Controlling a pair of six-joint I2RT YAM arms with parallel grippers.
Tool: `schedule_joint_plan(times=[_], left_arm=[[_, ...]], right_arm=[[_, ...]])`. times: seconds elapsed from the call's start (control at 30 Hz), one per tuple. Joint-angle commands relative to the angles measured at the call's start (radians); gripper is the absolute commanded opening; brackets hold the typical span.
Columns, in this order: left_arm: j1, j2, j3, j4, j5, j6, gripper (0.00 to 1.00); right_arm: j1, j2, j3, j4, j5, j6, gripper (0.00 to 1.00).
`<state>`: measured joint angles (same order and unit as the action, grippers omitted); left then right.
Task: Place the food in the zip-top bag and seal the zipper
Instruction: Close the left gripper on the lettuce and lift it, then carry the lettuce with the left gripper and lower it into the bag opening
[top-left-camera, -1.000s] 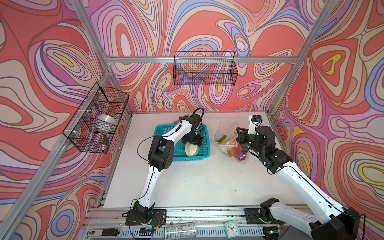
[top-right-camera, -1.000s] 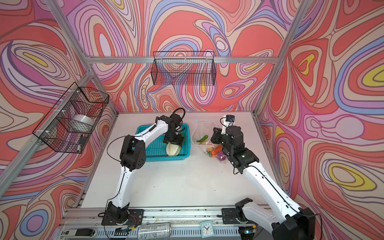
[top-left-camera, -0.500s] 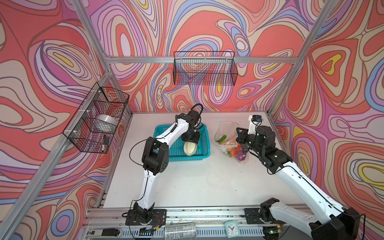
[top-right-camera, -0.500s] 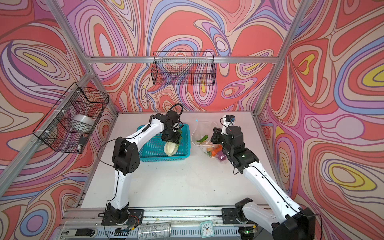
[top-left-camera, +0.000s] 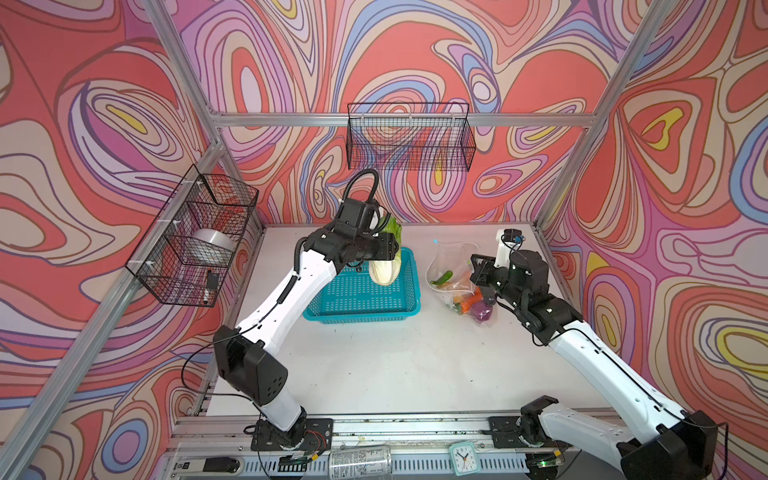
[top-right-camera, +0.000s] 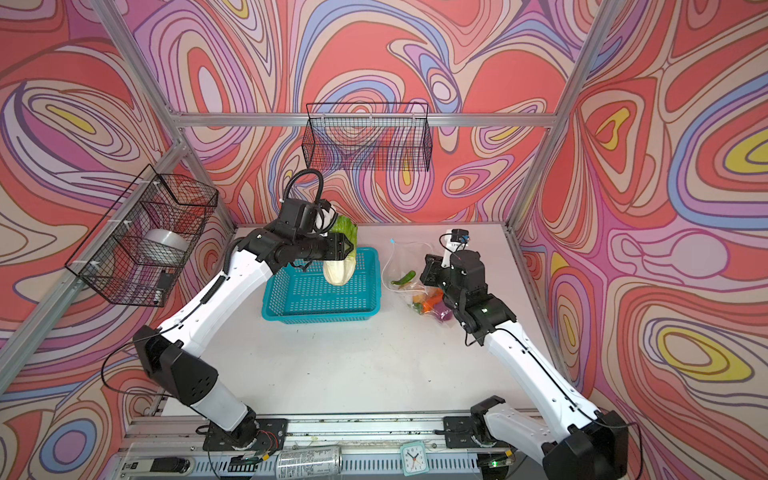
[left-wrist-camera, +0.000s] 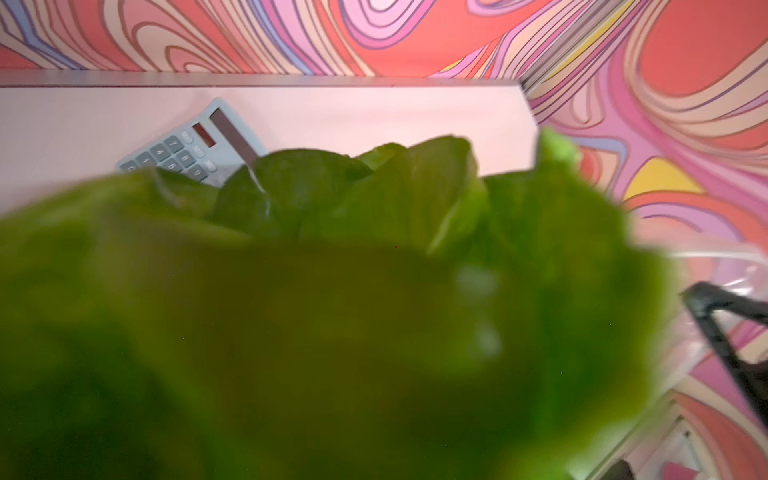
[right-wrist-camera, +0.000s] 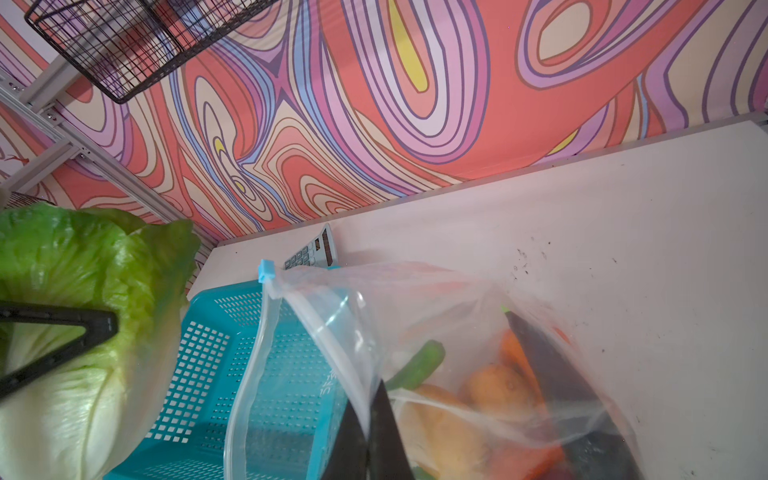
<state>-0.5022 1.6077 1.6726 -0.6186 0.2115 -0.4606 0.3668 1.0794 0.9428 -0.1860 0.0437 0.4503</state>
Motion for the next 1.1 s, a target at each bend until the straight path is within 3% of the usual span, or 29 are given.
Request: schedule_joint_plan(times=[0.0, 0.17, 0.37, 0.63, 0.77, 1.07], left_arm=[[0.001, -0.048, -0.061, 0.292, 0.092, -0.145, 0.61], [-0.063, -0.117, -0.191, 0.582, 0.069, -0.224, 0.6], [-0.236, -0.148, -0.41, 1.004, -0.19, -0.175, 0.59], [-0.365, -0.038, -0.419, 1.228, -0.375, -0.013, 0.59], [-0.39, 0.028, -0.425, 1.343, -0.474, 0.066, 0.58], [-0.427, 0.122, -0.481, 1.564, -0.573, 0.162, 0.58]], right_arm=[[-0.003, 0.006, 0.022, 0.024, -0.004, 0.015, 0.0], [-0.003, 0.004, 0.015, 0.034, -0.008, 0.033, 0.0], [-0.002, 0.011, 0.018, 0.046, -0.044, 0.086, 0.0], [-0.003, 0.01, 0.022, 0.043, -0.075, 0.139, 0.0], [-0.002, 0.002, 0.027, 0.041, -0.106, 0.179, 0.0], [-0.003, 0.012, 0.121, -0.068, -0.077, 0.273, 0.0]])
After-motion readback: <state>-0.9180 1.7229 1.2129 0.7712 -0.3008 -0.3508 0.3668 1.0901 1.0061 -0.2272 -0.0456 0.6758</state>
